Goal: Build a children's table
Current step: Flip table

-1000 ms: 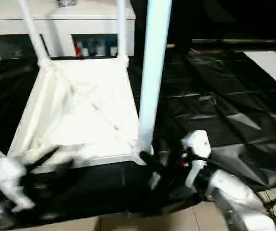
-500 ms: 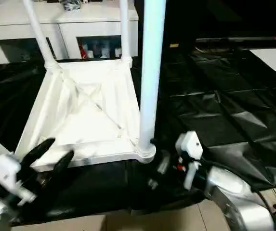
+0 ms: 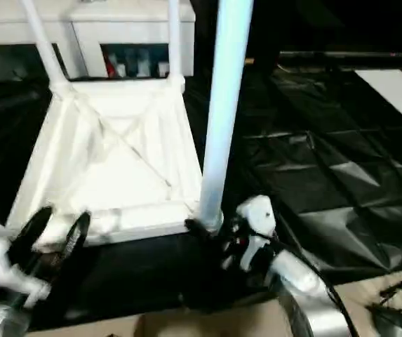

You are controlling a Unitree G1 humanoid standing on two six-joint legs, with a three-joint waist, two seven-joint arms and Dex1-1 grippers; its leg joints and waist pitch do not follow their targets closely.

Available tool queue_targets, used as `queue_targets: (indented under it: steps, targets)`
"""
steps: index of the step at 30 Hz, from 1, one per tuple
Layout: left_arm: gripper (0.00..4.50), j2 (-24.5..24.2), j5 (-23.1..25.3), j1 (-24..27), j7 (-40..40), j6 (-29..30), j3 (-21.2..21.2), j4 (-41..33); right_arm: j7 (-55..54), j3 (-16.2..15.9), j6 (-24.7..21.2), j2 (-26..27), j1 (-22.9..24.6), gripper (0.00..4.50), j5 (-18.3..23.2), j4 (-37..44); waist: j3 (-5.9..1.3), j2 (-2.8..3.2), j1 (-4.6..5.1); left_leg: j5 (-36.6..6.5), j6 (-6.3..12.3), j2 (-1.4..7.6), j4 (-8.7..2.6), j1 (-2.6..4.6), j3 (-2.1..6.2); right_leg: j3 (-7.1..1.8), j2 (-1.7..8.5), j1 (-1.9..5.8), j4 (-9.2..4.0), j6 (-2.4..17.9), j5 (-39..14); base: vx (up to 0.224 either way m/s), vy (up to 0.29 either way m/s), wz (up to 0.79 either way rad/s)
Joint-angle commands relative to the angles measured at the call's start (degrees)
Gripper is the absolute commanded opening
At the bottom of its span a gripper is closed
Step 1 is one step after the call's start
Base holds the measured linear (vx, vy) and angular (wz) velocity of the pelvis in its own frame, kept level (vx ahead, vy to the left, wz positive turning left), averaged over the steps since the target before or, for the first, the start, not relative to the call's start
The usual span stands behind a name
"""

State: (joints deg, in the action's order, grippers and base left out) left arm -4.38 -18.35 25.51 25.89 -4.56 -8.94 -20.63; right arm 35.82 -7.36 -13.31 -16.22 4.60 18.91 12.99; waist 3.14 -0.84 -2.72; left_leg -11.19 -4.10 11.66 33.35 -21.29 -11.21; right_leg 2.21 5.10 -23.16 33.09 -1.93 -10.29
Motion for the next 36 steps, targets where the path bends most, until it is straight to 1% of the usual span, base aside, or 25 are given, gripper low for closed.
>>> queue_targets:
  steps: [1,2,3,5,7,8,9,10,12,13,14,15,17,18,19,20,22,23,25,27,28,29,30,32,36]
  targets:
    - [4.36,-0.7,-0.2,1.1,1.1,-0.7,0.6,-2.8,2.4,-1.0,-0.7,-0.4,-0.1,4.5,1.8,1.7,-1.37,0.13,-0.39,-20.7,2.22,1.94,-5.23,0.19,1.02,-1.76,1.44,1.36,-4.12,6.4,-16.4,0.0,0.0,0.0]
    - [4.36,-3.2,1.7,4.9,3.6,-2.2,1.5,-5.3,5.4,-1.9,-0.5,-1.1,-0.6,4.5,3.3,0.9,-0.96,-0.53,-0.64,-22.3,2.13,1.89,-5.26,0.18,1.08,-1.8,1.54,1.18,-4.28,5.6,-18.6,0.0,0.0,0.0]
    - [4.36,-3.2,1.7,4.9,3.6,-2.2,1.5,-5.3,5.4,-1.9,-0.5,-1.1,-0.6,4.5,3.3,0.9,-0.85,-0.3,-0.8,-23.0,1.83,1.96,-5.47,0.24,1.21,-1.85,1.63,1.19,-4.4,5.2,-19.9,0.0,0.0,0.0]
    - [4.36,-4.4,2.2,6.7,4.9,-4.3,0.8,-5.9,7.1,-2.5,-0.2,-1.7,-0.9,4.5,4.4,0.7,-0.56,-0.17,-0.75,-23.7,1.06,1.94,-5.59,0.46,1.28,-1.94,1.51,0.93,-4.57,4.6,-20.4,0.0,0.0,0.0]
    - [4.36,-4.3,1.9,7.1,4.8,-5.4,0.2,-5.9,7.6,-2.6,-0.2,-1.8,-1.0,4.5,4.8,0.8,-0.42,-0.46,-0.82,-24.6,0.12,1.92,-5.63,0.57,1.26,-2.09,1.48,0.85,-4.54,4.4,-20.4,0.0,0.0,0.0]
    - [4.36,-1.9,1.4,6.7,1.9,-9.6,-3.6,-5.3,8.9,-2.7,-0.7,-1.9,-1.3,4.5,5.7,1.5,-0.38,-0.37,-0.92,-24.4,-0.15,1.98,-5.61,0.62,1.22,-2.12,1.49,0.87,-4.51,4.9,-19.1,0.0,0.0,0.0]
    - [4.36,-1.4,1.2,6.6,1.3,-10.4,-4.5,-5.2,9.1,-2.8,-0.8,-2.0,-1.4,4.5,5.8,1.7,-0.38,-0.37,-0.92,-24.4,-0.15,1.98,-5.61,0.62,1.22,-2.12,1.49,0.87,-4.51,4.9,-19.1,0.0,0.0,0.0]
    - [4.36,-0.6,1.1,6.5,-0.2,-11.8,-6.4,-5.1,9.5,-2.8,-0.9,-2.1,-1.5,4.5,5.7,2.0,-0.4,-0.46,-1.06,-23.7,-0.08,1.95,-5.52,0.53,1.2,-2.1,1.48,1.07,-4.28,5.4,-17.2,0.0,0.0,0.0]
    - [4.36,-0.7,1.9,6.2,-2.2,-13.2,-8.4,-4.8,7.5,-2.0,1.0,-1.5,-2.4,4.5,3.3,0.5,-0.37,-0.61,-1.01,-23.0,0.21,1.83,-5.48,0.42,1.17,-2.06,1.47,1.19,-4.16,5.3,-16.7,0.0,0.0,0.0]
    - [4.36,-0.6,1.9,6.1,-2.9,-13.2,-8.7,-4.7,6.7,-1.6,1.2,-1.1,-2.7,4.5,3.2,-0.1,-0.43,-0.59,-1.03,-22.7,0.22,1.84,-5.44,0.42,1.17,-2.06,1.49,1.19,-4.11,5.2,-16.6,0.0,0.0,0.0]
    - [4.36,-0.7,1.9,5.7,-4.4,-12.8,-9.6,-4.3,3.8,-0.5,3.1,-0.1,-3.9,4.5,1.1,-2.1,-0.6,-0.36,-1.0,-21.9,0.04,1.83,-5.35,0.52,1.15,-2.08,1.48,1.12,-3.98,5.3,-15.9,0.0,0.0,0.0]
    - [4.36,-0.9,1.6,5.4,-4.9,-12.3,-9.9,-4.0,2.4,-0.1,4.1,0.3,-4.4,4.5,-0.2,-3.0,-0.62,-0.35,-0.91,-21.5,-0.34,1.76,-5.33,0.54,1.09,-2.03,1.46,1.01,-3.98,5.6,-15.7,0.0,0.0,0.0]
    - [4.36,-1.1,1.6,5.2,-5.0,-12.2,-10.0,-3.8,1.6,-0.1,4.8,0.4,-4.8,4.5,-0.9,-3.5,-0.67,-0.34,-0.99,-21.0,-0.43,1.78,-5.32,0.6,1.12,-2.03,1.35,1.18,-3.86,5.6,-14.8,0.0,0.0,0.0]
    - [4.36,-1.0,1.7,4.8,-5.6,-12.2,-10.3,-3.4,-0.5,0.6,5.7,1.2,-5.7,4.5,-1.8,-4.8,-0.84,0.08,-1.08,-20.9,-0.6,1.82,-5.26,0.76,1.1,-2.04,1.36,1.09,-3.72,5.9,-13.7,0.0,0.0,0.0]
    - [4.36,-0.9,2.0,4.3,-6.3,-12.5,-10.8,-3.0,-2.2,1.2,6.2,2.1,-6.6,4.5,-2.2,-5.9,-0.94,0.28,-1.02,-20.7,-0.75,1.75,-5.23,0.72,1.09,-1.99,1.3,1.16,-3.66,6.1,-13.0,0.0,0.0,0.0]
    - [4.36,-0.5,1.8,3.8,-7.0,-12.6,-11.4,-2.7,-2.7,1.7,5.6,2.7,-7.1,4.5,-1.5,-6.3,-0.87,-0.03,-0.89,-20.9,-0.75,1.62,-5.25,0.66,1.02,-1.92,1.25,1.2,-3.67,6.3,-12.9,0.0,0.0,0.0]
    - [4.36,0.4,1.5,2.2,-9.5,-13.0,-14.1,-1.2,-3.3,2.0,5.7,3.5,-8.0,4.5,-1.2,-7.3,-1.17,0.29,-0.89,-20.4,-0.69,1.67,-5.08,0.79,0.99,-1.93,1.26,1.41,-3.44,7.1,-11.4,0.0,0.0,0.0]
    - [4.36,0.4,1.5,2.2,-9.5,-13.0,-14.1,-1.2,-3.3,2.0,5.7,3.5,-8.0,4.5,-1.2,-7.3,-1.13,0.23,-0.85,-20.2,-0.65,1.63,-5.08,0.71,0.98,-1.93,1.25,1.45,-3.43,7.2,-11.0,0.0,0.0,0.0]
    - [4.36,0.8,1.1,1.6,-11.1,-13.4,-15.9,-0.5,-3.5,1.9,6.3,3.8,-8.2,4.5,-1.5,-7.8,-1.41,0.3,-1.02,-18.8,-0.16,1.64,-4.91,0.68,0.99,-1.89,1.34,1.72,-3.25,7.3,-9.4,0.0,0.0,0.0]
    - [4.36,0.9,0.5,1.5,-12.0,-13.4,-16.5,-0.1,-3.9,2.0,6.7,4.1,-8.3,4.5,-1.8,-8.1,-1.45,0.3,-1.03,-18.0,0.14,1.67,-4.85,0.62,0.94,-1.86,1.3,1.71,-3.13,7.6,-8.3,0.0,0.0,0.0]
    - [4.36,1.1,-0.1,1.6,-12.8,-13.2,-16.7,-0.1,-4.2,2.0,7.4,4.4,-8.4,4.5,-2.3,-8.6,-1.44,-0.01,-0.97,-18.0,0.27,1.68,-4.83,0.57,0.89,-1.85,1.29,1.73,-3.15,7.6,-8.4,0.0,0.0,0.0]
    - [4.36,1.2,-0.6,1.6,-13.2,-13.0,-16.7,-0.1,-4.5,2.1,7.8,4.5,-8.5,4.5,-2.5,-8.8,-1.48,0.16,-1.07,-18.0,0.22,1.68,-4.8,0.6,0.92,-1.86,1.38,1.71,-3.03,7.8,-8.5,0.0,0.0,0.0]
    - [4.36,1.0,-1.7,1.5,-13.0,-11.9,-15.9,-0.7,-4.7,2.4,8.5,4.7,-8.7,4.5,-2.7,-9.5,-1.38,0.0,-1.03,-18.4,0.33,1.69,-4.84,0.63,0.86,-1.86,1.36,1.6,-3.17,7.9,-9.2,0.0,0.0,0.0]
    - [4.36,0.9,-2.0,1.4,-12.7,-11.4,-15.5,-1.0,-4.8,2.4,8.6,4.7,-8.8,4.5,-2.7,-9.7,-1.28,0.09,-1.03,-19.4,0.23,1.68,-4.93,0.68,0.9,-1.88,1.33,1.54,-3.31,7.6,-11.2,0.0,0.0,0.0]
    - [4.36,-1.9,-4.1,-2.7,-10.4,-6.2,-13.5,-1.8,-5.5,3.3,9.7,4.8,-9.7,4.5,-3.2,-11.1,-1.22,0.27,-1.42,-20.9,-0.65,1.65,-4.97,1.11,0.93,-1.93,1.25,1.12,-3.45,7.0,-13.4,0.0,0.0,0.0]
